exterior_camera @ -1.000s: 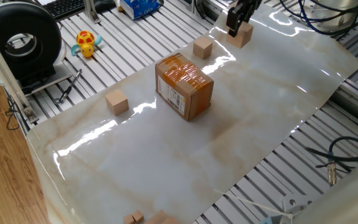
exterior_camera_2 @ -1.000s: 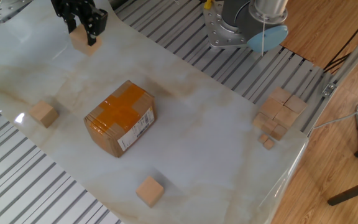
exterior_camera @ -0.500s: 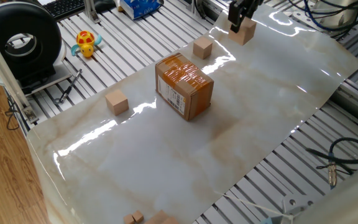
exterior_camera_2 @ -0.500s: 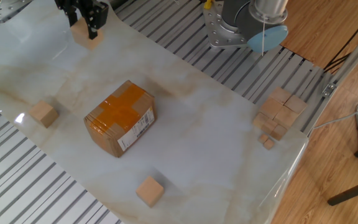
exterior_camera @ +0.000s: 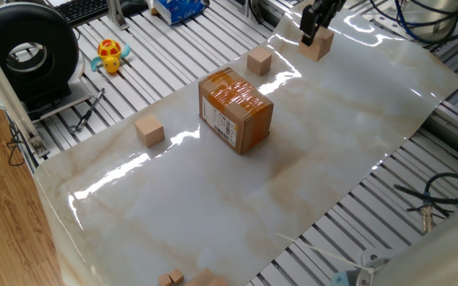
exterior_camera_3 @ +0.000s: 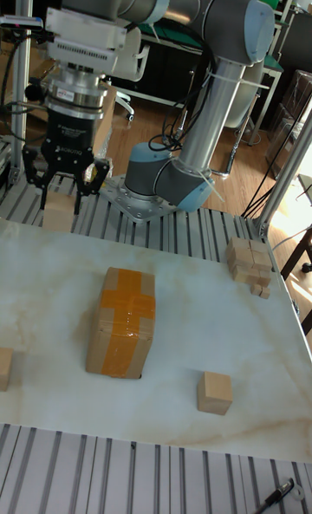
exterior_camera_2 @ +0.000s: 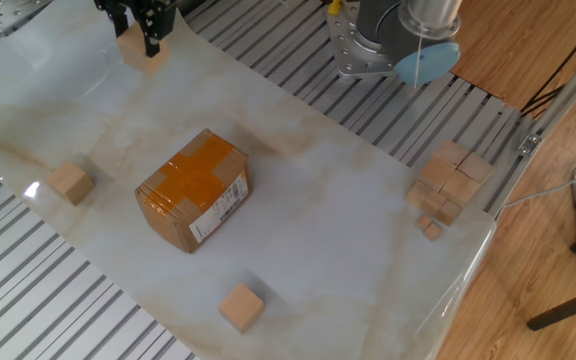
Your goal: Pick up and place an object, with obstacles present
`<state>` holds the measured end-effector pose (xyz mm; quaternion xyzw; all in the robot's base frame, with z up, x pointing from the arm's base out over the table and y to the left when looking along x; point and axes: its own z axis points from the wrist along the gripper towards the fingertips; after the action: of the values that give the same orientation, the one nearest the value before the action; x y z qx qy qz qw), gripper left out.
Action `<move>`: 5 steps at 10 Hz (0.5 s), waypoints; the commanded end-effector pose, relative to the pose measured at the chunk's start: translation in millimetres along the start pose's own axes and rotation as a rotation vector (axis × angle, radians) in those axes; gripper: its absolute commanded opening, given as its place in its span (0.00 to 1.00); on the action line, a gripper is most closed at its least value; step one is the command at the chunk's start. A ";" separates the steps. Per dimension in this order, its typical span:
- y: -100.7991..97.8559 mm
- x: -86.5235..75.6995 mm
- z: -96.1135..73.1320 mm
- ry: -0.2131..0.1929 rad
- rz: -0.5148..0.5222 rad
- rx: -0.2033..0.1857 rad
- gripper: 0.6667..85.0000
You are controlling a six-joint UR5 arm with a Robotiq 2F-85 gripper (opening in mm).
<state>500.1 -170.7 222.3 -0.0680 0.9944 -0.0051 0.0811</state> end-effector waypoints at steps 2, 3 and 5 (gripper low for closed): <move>-8.7 -14.6 21.3 -0.083 -0.068 -0.027 0.01; -9.7 -18.5 21.0 -0.098 -0.091 -0.021 0.01; -20.7 6.7 22.3 0.001 -0.075 0.017 0.01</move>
<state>508.3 -183.2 203.6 -0.1018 0.9900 -0.0068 0.0977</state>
